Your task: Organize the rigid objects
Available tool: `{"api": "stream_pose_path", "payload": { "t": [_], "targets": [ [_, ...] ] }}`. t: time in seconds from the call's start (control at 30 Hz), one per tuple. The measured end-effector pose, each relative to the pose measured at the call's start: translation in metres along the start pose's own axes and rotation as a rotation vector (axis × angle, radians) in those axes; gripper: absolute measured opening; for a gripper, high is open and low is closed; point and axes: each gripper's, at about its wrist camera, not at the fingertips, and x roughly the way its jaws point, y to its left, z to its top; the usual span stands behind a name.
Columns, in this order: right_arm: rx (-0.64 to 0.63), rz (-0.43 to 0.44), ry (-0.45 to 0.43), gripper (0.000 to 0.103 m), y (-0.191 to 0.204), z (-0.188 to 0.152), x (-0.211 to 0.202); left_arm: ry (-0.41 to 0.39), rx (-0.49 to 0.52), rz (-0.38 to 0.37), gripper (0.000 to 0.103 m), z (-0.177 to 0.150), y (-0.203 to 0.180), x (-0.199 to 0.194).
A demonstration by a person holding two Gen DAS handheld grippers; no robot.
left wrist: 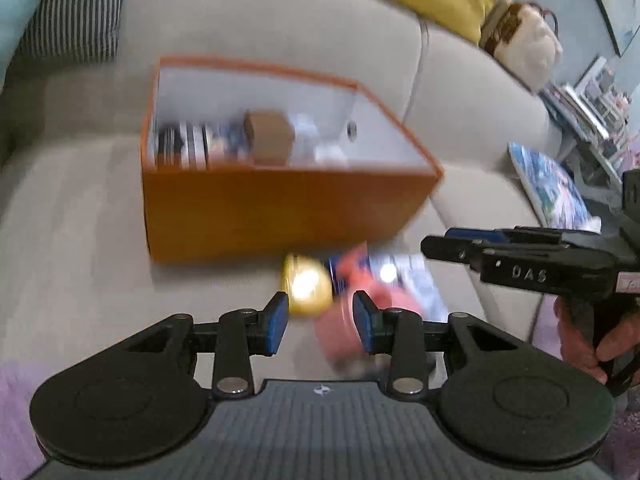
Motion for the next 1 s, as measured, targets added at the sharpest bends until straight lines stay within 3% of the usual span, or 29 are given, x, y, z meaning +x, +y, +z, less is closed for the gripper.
{"api": "stream_pose_path", "payload": {
  "t": [0.17, 0.3, 0.47, 0.67, 0.87, 1.0],
  "targets": [
    [0.059, -0.031, 0.086, 0.046, 0.004, -0.055, -0.001, 0.085, 0.070, 0.044, 0.049, -0.037, -0.016, 0.025],
    [0.099, -0.083, 0.179, 0.046, 0.003, -0.094, 0.004, 0.107, 0.154, 0.043, 0.065, -0.046, -0.030, 0.041],
    [0.132, -0.078, 0.249, 0.046, -0.001, -0.112, 0.014, 0.114, 0.217, 0.059, 0.074, -0.049, -0.038, 0.052],
    [0.128, -0.087, 0.211, 0.039, -0.003, -0.112, 0.024, 0.151, 0.225, 0.046, 0.075, -0.056, -0.042, 0.070],
    [0.149, -0.079, 0.215, 0.035, -0.008, -0.115, 0.027, 0.167, 0.210, 0.050, 0.060, -0.062, -0.041, 0.070],
    [0.177, -0.104, 0.225, 0.034, -0.014, -0.116, 0.026, 0.206, 0.171, -0.010, 0.054, -0.067, -0.039, 0.066]
  ]
}}
